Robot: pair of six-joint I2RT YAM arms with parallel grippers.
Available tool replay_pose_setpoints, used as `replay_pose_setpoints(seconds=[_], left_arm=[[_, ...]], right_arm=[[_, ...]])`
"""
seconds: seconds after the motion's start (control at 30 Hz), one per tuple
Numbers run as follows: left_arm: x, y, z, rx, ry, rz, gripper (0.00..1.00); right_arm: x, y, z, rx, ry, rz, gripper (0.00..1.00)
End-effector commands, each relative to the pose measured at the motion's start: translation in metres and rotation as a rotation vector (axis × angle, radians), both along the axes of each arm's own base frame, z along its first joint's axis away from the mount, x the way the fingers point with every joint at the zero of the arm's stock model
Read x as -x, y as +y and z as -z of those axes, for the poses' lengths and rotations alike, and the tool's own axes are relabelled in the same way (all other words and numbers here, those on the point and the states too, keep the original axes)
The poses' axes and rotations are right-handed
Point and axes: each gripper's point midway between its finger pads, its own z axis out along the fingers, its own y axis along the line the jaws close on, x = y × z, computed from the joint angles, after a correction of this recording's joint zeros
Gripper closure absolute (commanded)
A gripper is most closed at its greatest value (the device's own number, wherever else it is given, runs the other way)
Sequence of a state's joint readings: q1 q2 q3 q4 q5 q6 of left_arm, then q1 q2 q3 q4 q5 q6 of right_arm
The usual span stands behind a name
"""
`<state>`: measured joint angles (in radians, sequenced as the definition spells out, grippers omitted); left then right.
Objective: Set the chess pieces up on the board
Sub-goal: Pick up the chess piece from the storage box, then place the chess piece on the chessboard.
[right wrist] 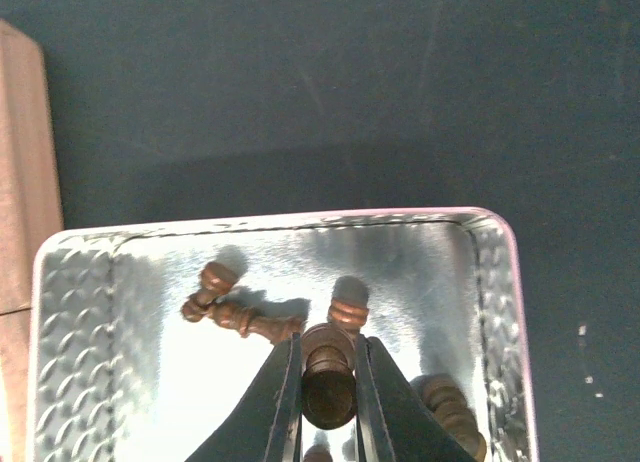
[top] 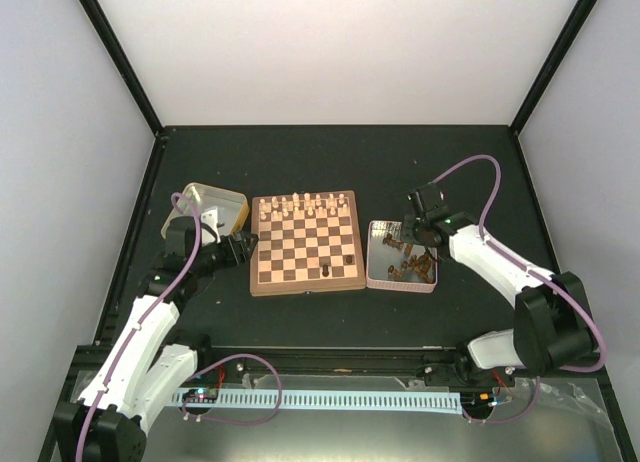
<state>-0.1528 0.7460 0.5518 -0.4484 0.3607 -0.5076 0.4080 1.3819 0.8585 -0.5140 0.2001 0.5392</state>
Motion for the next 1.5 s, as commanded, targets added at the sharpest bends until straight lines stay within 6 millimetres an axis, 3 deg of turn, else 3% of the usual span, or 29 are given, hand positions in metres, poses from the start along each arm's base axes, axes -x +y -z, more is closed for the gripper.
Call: replay_pose_setpoints(seconds=[0.0,0.2,0.53,0.67,0.83,1.47], left_arm=[[-0.001,-0.004,-0.01,0.012,-0.023,0.015,0.31],[-0.001,-0.003,-0.01,0.014,-0.027,0.011,0.31],[0.0,-0.004,-0.008,0.02,-0.02,0.01,0.32],[0.001,-0.004,-0.007,0.018,-0.02,0.011,0.31],[0.001,-0.003,-0.007,0.015,-0.021,0.011,0.32],[0.0,-0.004,-0.004,0.016,-0.018,0.012,0.32]], right_arm=[[-0.002,0.016,-0.018,-0.09,-0.021,-0.052,0.92],[0.003,0.04,-0.028,-0.115,-0.028,-0.123,0.92],[0.032,0.135,-0.031,-0.08,-0.009,-0.362,0.92],[0.043,0.158,-0.024,-0.04,0.006,-0.414,0.92],[0.053,0.166,-0.014,-0.001,0.028,-0.43,0.92],[0.075,0.163,0.01,0.049,0.086,-0.428,0.92]])
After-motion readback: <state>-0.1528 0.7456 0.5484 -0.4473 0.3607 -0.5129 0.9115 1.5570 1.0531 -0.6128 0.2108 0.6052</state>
